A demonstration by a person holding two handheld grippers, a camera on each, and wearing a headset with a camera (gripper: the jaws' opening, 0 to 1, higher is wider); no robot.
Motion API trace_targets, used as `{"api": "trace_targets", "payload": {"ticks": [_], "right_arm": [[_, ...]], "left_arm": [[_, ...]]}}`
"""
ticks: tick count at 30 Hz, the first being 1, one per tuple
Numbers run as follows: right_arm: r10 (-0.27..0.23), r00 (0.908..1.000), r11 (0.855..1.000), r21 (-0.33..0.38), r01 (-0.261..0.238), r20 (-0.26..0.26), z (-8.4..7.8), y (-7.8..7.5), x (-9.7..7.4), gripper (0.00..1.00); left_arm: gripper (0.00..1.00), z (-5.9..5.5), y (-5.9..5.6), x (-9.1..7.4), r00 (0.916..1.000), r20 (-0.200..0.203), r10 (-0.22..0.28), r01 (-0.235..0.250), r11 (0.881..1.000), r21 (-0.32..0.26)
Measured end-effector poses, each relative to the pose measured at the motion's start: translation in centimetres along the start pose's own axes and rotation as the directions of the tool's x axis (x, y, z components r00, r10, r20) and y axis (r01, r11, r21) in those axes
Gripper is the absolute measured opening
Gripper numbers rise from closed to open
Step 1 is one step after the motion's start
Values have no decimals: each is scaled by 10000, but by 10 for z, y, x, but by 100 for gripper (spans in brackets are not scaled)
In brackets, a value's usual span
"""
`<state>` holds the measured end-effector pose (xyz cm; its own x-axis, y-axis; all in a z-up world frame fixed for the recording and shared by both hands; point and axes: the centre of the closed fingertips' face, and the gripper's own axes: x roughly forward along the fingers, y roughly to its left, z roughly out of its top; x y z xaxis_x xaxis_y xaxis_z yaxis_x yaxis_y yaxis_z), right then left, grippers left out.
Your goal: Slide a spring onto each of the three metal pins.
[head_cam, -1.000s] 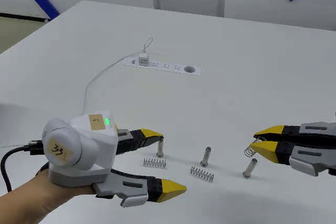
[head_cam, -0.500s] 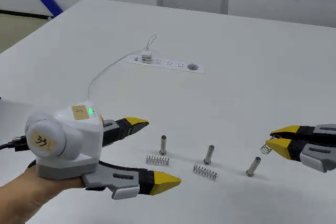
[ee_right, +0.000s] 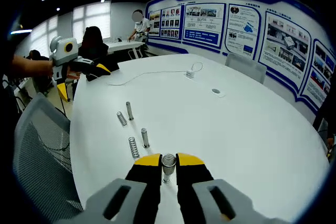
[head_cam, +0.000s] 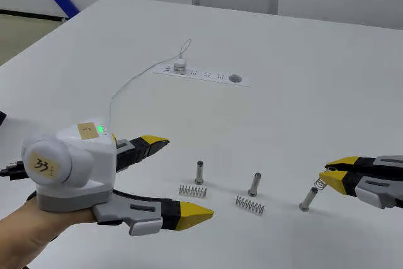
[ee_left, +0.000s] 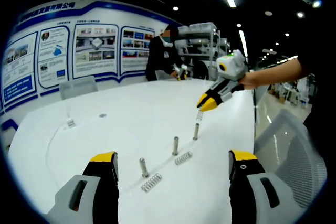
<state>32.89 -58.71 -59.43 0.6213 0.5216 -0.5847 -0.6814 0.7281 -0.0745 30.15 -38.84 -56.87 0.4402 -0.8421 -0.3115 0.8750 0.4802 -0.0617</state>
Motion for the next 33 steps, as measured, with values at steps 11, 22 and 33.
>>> {"api": "trace_targets", "payload": {"ticks": [11,22,33], "right_arm": [[21,9996,10000,6,-21,-276,-6,2,7,10],[-8,9986,10000,62,11,-537,-13,2,12,11],[24,9969,10000,60,-19,-793,-24,4,21,11]], "left_arm": [[91,0,5,-4,9998,40,194,-194,9997,-124],[92,0,7,-4,9996,65,261,-260,9995,-197],[92,-4,8,-6,9994,-29,332,-333,9990,-282]]}}
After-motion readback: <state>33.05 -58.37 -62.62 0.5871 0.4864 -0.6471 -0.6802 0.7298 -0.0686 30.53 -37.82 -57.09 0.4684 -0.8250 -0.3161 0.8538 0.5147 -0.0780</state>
